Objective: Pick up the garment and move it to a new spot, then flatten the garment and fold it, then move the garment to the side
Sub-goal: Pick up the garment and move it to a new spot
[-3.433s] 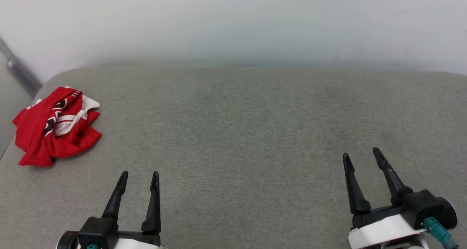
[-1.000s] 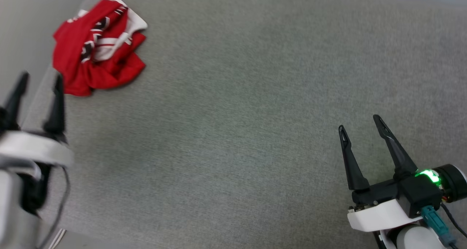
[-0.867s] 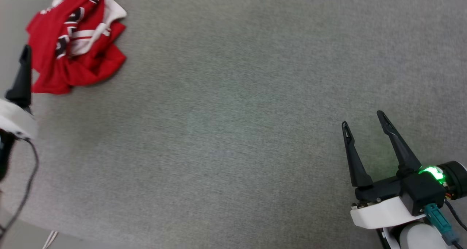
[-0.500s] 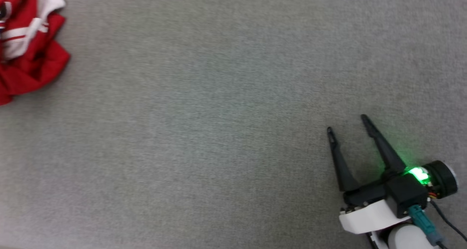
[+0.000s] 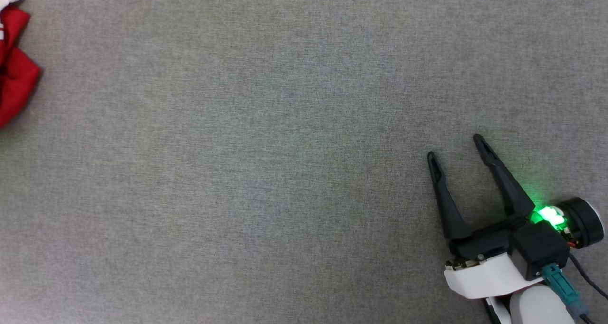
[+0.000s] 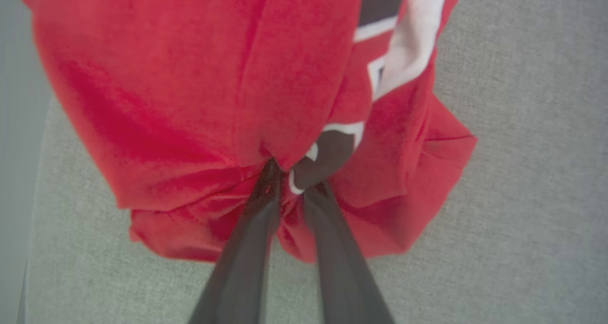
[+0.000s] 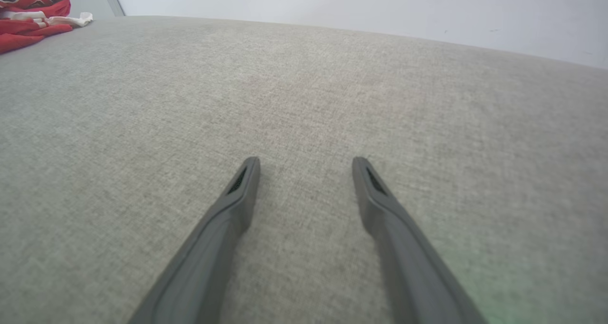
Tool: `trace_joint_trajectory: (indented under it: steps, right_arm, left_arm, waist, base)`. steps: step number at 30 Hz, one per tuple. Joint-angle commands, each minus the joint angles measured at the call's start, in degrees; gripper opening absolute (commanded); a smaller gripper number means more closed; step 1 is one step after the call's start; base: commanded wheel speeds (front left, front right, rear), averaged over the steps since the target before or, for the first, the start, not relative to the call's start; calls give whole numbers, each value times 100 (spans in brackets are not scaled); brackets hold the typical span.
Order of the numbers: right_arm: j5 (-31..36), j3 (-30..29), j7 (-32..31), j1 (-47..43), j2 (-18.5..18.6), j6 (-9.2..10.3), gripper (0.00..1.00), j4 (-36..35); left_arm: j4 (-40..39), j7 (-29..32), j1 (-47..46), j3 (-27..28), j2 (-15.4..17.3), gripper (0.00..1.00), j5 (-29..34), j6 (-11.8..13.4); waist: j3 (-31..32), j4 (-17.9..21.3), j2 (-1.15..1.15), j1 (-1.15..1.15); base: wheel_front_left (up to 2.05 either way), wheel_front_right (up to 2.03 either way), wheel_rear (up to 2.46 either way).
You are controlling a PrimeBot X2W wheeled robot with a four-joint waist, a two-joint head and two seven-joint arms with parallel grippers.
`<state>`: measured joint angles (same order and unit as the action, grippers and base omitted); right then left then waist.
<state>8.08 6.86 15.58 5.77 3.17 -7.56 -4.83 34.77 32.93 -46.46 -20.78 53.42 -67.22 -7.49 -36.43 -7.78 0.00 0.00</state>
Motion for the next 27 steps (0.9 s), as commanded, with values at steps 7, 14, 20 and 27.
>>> trace_joint_trajectory:
  steps: [7,14,20,27]
  right_arm:
    - [-12,-27,-57,40,52,11,100,320]
    - [-158,84,-38,71,4,9,100,528]
    - [-296,163,-38,19,-26,9,100,731]
    - [-620,117,-38,-106,-33,9,100,864]
  left_arm:
    - [-24,-517,-195,-210,94,0,-75,8]
    - [-559,-1561,-346,-365,393,0,64,8]
    - [-1163,-2235,-519,-674,778,0,483,8]
    - [-1829,-2699,-892,-1059,594,0,1055,8]
  waist:
    - [344,-70,0,0]
    - [1106,-19,0,0]
    - [1733,81,0,0]
    - [2369,316,0,0]
  base:
    - [0,0,0]
    - [0,0,0]
    - [0,0,0]
    - [0,0,0]
